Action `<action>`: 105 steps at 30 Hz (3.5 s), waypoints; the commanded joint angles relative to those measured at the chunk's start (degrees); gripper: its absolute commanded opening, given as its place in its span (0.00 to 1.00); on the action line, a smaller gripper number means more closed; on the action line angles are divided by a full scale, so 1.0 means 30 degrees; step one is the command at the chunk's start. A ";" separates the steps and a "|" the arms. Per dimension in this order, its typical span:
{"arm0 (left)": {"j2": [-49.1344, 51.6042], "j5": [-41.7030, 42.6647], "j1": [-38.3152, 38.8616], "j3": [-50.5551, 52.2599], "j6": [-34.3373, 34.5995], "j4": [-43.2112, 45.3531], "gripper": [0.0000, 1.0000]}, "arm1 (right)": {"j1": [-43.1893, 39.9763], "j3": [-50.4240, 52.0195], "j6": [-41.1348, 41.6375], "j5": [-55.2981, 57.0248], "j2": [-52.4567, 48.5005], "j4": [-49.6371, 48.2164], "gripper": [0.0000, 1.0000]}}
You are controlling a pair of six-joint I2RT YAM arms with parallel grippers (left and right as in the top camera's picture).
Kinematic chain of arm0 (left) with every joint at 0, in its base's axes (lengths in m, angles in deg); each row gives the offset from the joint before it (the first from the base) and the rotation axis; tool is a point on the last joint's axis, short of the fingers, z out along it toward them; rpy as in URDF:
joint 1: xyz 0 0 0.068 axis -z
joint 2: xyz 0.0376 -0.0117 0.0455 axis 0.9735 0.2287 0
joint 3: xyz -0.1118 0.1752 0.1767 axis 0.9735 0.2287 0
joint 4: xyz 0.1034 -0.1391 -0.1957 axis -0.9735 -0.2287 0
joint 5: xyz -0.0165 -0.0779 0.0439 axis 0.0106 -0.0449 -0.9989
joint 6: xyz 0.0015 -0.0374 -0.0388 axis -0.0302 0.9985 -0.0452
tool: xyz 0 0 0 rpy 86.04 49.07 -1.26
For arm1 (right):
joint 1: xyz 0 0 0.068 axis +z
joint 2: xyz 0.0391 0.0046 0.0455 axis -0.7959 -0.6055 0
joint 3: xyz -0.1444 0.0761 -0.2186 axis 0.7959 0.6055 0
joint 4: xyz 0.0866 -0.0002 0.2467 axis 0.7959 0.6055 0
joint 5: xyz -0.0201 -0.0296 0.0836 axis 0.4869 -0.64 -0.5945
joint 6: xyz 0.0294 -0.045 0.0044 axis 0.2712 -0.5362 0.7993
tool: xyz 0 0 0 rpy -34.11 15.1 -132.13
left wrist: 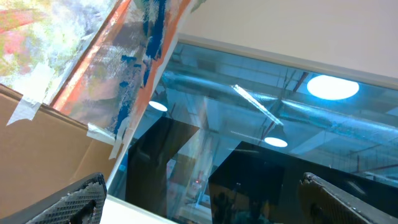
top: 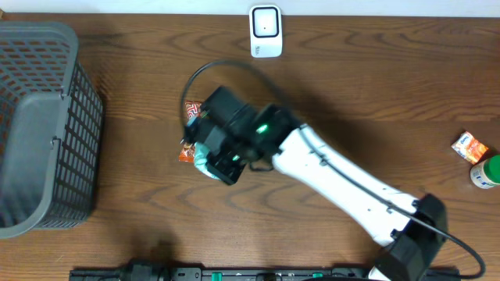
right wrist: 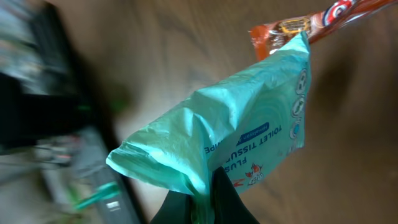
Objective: Scan the item barcode
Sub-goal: 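Reach the right gripper to the mint-green tissue pack and grasp it, then lift the tissue pack and pull it rightward toward the scanner, then hold the tissue pack's label against the white scanner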
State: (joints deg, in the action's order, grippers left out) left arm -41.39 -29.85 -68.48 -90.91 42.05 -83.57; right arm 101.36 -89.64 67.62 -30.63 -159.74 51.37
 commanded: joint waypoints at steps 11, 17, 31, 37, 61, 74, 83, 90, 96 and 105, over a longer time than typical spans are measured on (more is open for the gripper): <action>-0.0153 -0.0117 -0.0073 -0.0066 0.0182 0.0124 0.98 | -0.4284 0.0648 -0.1974 -1.2655 -0.0896 0.0699 0.01; -0.0153 -0.0117 -0.0073 -0.0066 0.0182 0.0117 0.98 | -0.4976 0.0962 -0.1982 -1.3806 -0.0896 0.1042 0.01; -0.0153 -0.0117 -0.0073 -0.0066 0.0182 0.0109 0.98 | -0.6193 0.1486 -0.2331 -1.6677 -0.0896 0.0925 0.02; -0.0153 -0.0117 -0.0073 -0.0066 0.0182 0.0102 0.98 | -0.7621 0.1486 -0.4466 -1.7500 -0.0896 0.2645 0.01; -0.0153 -0.0117 -0.0073 0.0313 0.0175 -0.0007 0.98 | -1.1482 0.4940 -0.7927 -1.7464 -0.0896 0.4262 0.01; -0.0153 -0.0117 -0.0073 0.0313 0.0182 -0.0029 0.98 | -1.3763 0.4940 -1.2794 -1.6531 -0.0896 0.9275 0.01; -0.0153 -0.0117 -0.0073 0.0452 0.0182 -0.0015 0.98 | -1.4600 0.4940 -1.4914 -1.6305 -0.0896 1.0885 0.01; -0.0153 -0.0117 -0.0073 0.0517 0.0182 -0.0022 0.98 | -1.4528 0.4663 -1.3049 -1.5977 -0.0896 0.8233 0.02; -0.0153 -0.0117 -0.0080 0.1013 0.0182 0.0342 0.98 | -1.3333 0.3548 -0.0692 -0.8306 -0.0896 -0.1333 0.01; -0.0153 -0.0117 -0.0073 0.1435 0.0182 0.0685 0.98 | -1.0593 -0.0015 0.0109 0.1202 -0.0896 -0.3206 0.01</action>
State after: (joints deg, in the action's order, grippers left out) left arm -41.39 -29.85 -68.48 -86.82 42.05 -82.06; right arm 68.55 -86.77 63.93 -40.33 -162.47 42.56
